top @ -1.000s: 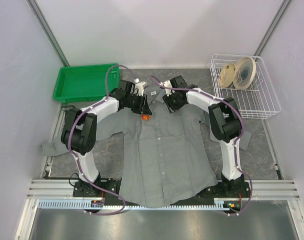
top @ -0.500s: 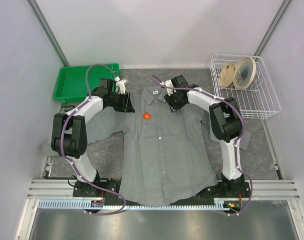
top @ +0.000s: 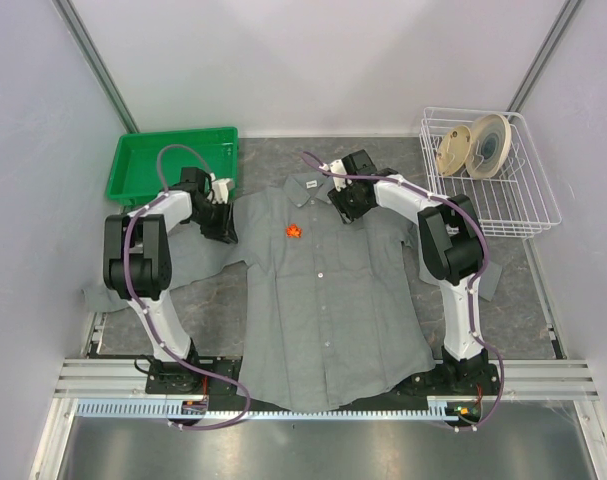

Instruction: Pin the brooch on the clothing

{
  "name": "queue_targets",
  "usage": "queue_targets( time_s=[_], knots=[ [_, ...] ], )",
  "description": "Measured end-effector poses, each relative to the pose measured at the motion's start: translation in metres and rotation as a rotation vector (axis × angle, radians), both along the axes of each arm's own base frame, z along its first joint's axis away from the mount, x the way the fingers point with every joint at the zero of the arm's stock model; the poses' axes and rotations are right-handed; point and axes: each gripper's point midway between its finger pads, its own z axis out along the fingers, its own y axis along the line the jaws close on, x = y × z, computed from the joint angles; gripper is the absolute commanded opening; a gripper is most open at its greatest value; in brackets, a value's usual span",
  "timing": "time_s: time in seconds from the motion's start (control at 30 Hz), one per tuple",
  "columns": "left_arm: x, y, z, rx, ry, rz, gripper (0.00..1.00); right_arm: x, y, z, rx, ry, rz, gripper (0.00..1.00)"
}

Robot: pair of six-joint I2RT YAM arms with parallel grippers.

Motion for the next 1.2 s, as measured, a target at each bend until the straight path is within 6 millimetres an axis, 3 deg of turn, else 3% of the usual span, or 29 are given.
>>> queue_targets(
  time_s=[0.17,0.33,0.4,0.53,0.67,0.77,0.83,1.0,1.13,1.2],
  knots=[
    [0.008,0.024,-0.001,0.022,0.006,0.051,0.34,0.001,0.004,0.004,0.023,0.004,-0.002,0.59],
    [0.01,0.036,-0.002,0.043,0.003,0.063,0.38,-0.001,0.012,0.017,0.067,0.011,0.019,0.72],
    [0.009,0.035,-0.001,0.04,0.001,0.055,0.42,-0.009,0.012,0.032,0.094,0.01,0.041,0.83],
    [0.007,0.031,0.005,0.021,-0.016,0.027,0.52,-0.039,-0.009,0.088,0.146,-0.041,0.082,0.89],
    [0.006,0.025,0.025,-0.009,-0.071,-0.002,0.59,-0.076,-0.067,0.152,0.157,-0.16,0.073,0.88],
    [0.007,0.016,0.05,-0.035,-0.143,-0.04,0.6,-0.102,-0.128,0.169,0.091,-0.212,0.033,0.86],
    [0.007,0.009,0.065,-0.053,-0.189,-0.066,0.6,-0.123,-0.17,0.158,0.03,-0.189,-0.002,0.85],
    [0.005,-0.01,0.092,-0.094,-0.262,-0.128,0.61,-0.185,-0.267,0.102,-0.095,-0.008,-0.12,0.86],
    [0.001,-0.025,0.1,-0.115,-0.279,-0.172,0.61,-0.22,-0.312,0.068,-0.116,0.085,-0.21,0.86],
    [-0.001,-0.031,0.102,-0.124,-0.281,-0.188,0.61,-0.227,-0.326,0.053,-0.119,0.111,-0.23,0.86]
  ],
)
